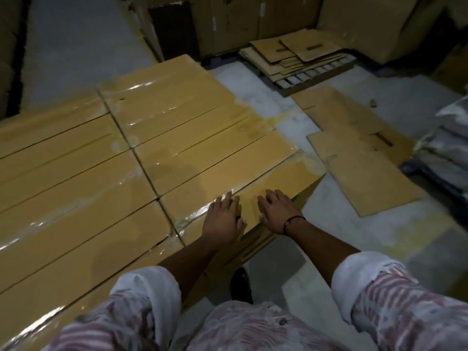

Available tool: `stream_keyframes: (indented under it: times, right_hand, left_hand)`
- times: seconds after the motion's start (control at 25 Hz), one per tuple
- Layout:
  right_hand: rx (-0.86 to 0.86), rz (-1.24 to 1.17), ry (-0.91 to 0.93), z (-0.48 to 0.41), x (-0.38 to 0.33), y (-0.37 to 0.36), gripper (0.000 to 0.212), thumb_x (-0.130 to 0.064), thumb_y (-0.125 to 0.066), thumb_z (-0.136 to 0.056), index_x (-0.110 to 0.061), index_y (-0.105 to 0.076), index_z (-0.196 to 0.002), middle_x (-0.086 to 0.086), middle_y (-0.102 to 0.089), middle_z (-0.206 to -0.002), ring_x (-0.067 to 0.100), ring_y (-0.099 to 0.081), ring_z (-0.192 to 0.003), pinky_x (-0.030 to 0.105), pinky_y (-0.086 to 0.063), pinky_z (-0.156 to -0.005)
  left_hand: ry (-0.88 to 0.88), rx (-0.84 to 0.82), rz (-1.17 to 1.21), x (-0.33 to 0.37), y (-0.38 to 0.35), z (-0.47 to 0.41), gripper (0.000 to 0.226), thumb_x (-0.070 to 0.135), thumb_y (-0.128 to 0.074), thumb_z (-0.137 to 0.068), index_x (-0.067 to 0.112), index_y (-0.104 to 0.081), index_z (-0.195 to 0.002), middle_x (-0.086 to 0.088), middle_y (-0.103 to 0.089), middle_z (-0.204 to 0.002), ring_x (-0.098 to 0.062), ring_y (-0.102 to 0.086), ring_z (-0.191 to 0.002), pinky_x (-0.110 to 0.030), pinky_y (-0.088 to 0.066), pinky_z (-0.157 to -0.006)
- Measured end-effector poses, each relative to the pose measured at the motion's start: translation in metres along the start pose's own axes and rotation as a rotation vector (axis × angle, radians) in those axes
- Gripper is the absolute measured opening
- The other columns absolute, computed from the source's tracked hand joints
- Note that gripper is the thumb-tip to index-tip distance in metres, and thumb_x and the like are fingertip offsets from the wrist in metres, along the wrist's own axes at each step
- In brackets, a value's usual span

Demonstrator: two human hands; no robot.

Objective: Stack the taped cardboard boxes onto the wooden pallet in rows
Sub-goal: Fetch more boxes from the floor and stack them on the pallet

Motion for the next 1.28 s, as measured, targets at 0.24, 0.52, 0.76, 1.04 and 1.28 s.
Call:
stream_keyframes:
  times: [0.24, 0.52, 0.76, 1.04, 1.28]
  right_hand:
    - [-0.026, -0.015, -0.123, -0.038, 0.088, 0.022, 0.062, -0.042, -0.04, -0.104, -0.014, -0.022, -0.157, 0.013, -0.02, -0.163, 0.04, -0.017, -0.149, 0.052, -0.026, -0.118]
    - [-0.116, -0.019, -0.1, -0.093, 0.122, 0.007, 0.07, -0.052, -0.027, -0.106, -0.017, -0.004, -0.162, 0.003, 0.005, -0.17, 0.035, 0.007, -0.155, 0.054, -0.004, -0.124]
    - [-0.034, 0.07, 0.163, -0.132, 0.152, 0.013, 0.067, -0.052, -0.012, -0.104, -0.018, -0.008, -0.162, 0.003, -0.002, -0.17, 0.031, 0.007, -0.156, 0.054, 0.003, -0.124]
    - [-0.001, 0.321, 0.533, -0.153, 0.232, 0.041, 0.068, -0.055, -0.01, -0.099, -0.027, -0.025, -0.159, 0.012, 0.003, -0.169, 0.042, 0.015, -0.152, 0.066, 0.012, -0.116]
    - [0.026, 0.304, 0.727, -0.175, 0.271, 0.08, 0.056, -0.046, -0.04, -0.099, -0.021, -0.048, -0.149, 0.02, -0.023, -0.164, 0.046, -0.015, -0.152, 0.065, -0.013, -0.119]
  left_hand:
    - [-0.176, -0.136, 0.013, 0.043, -0.005, -0.093, 0.08, 0.057, -0.04, -0.105, 0.014, -0.007, -0.165, -0.01, -0.005, -0.172, -0.039, -0.008, -0.156, -0.051, -0.013, -0.125]
    - [-0.203, -0.256, -0.056, 0.062, -0.041, -0.15, 0.091, 0.071, -0.022, -0.101, 0.012, 0.006, -0.164, -0.007, 0.022, -0.169, -0.04, 0.021, -0.154, -0.058, 0.004, -0.125]
    - [-0.119, -0.184, -0.1, 0.089, -0.041, -0.209, 0.094, 0.078, -0.006, -0.095, 0.016, 0.011, -0.163, -0.005, 0.027, -0.168, -0.039, 0.03, -0.151, -0.06, 0.005, -0.124]
    - [0.199, -0.123, -0.016, 0.146, -0.033, -0.265, 0.101, 0.084, -0.004, -0.093, 0.013, 0.022, -0.159, -0.011, 0.04, -0.161, -0.036, 0.04, -0.147, -0.058, 0.01, -0.123]
    - [0.489, -0.048, 0.153, 0.171, -0.026, -0.29, 0.104, 0.087, -0.003, -0.09, 0.014, 0.026, -0.158, -0.009, 0.043, -0.159, -0.033, 0.042, -0.145, -0.055, 0.019, -0.121]
Point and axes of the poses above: each hand's wrist, its own z-axis away from the middle knuckle, its own y-axis out of the back of the hand, x = y × z, the point moved 10 cm from there along -z, towards the middle knuckle
